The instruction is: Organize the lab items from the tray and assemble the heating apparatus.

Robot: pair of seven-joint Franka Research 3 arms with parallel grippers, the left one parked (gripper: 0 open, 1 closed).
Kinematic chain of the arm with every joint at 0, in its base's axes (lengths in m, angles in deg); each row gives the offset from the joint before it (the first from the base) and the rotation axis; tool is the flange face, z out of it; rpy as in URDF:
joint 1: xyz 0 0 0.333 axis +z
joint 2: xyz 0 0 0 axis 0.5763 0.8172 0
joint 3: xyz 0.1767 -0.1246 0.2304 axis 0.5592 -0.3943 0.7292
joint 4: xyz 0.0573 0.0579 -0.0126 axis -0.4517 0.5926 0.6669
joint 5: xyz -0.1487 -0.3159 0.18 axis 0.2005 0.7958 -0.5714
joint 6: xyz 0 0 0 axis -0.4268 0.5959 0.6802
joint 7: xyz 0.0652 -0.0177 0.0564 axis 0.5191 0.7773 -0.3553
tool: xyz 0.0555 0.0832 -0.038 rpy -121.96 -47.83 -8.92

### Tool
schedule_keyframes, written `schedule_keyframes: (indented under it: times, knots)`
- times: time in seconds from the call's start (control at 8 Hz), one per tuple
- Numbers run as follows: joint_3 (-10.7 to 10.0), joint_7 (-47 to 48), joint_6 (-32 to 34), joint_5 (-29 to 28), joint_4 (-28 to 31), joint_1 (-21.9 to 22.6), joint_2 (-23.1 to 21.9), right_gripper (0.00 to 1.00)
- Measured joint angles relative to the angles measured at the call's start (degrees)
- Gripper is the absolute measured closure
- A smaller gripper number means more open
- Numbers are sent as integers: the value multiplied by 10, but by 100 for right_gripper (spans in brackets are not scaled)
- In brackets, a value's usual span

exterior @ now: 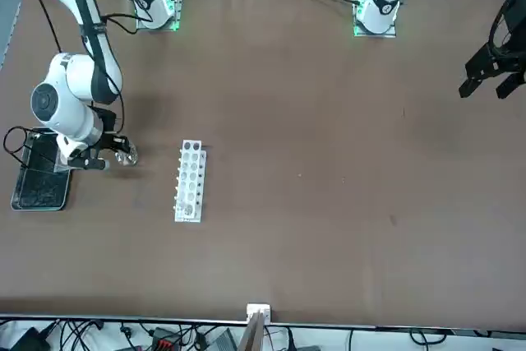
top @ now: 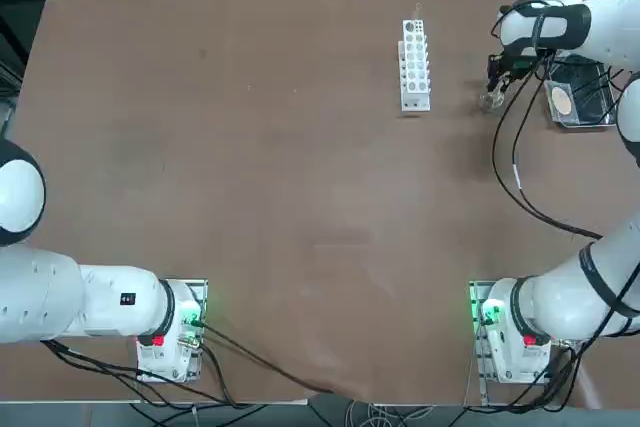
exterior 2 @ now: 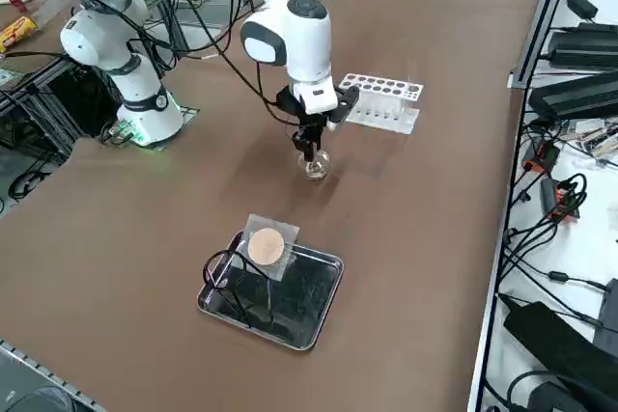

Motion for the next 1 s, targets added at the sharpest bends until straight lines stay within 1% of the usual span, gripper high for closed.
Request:
schedule_keyframes:
  times: [0.12, 0.38, 0.5, 0.75, 0.88, 1.0]
  knots:
    - [0, 0, 0, 0, -3, 0, 1, 51]
    - [0, -3, 4, 0, -20, 0, 0, 17]
    - [0, -8, 26, 1, -37, 0, -1, 0]
    - [-6, -35, 124, 1, -90, -7, -19, 0]
    - [-9, -63, 160, 1, -110, -24, -37, 0]
    - [-12, -99, 176, 4, -118, -52, -56, 0]
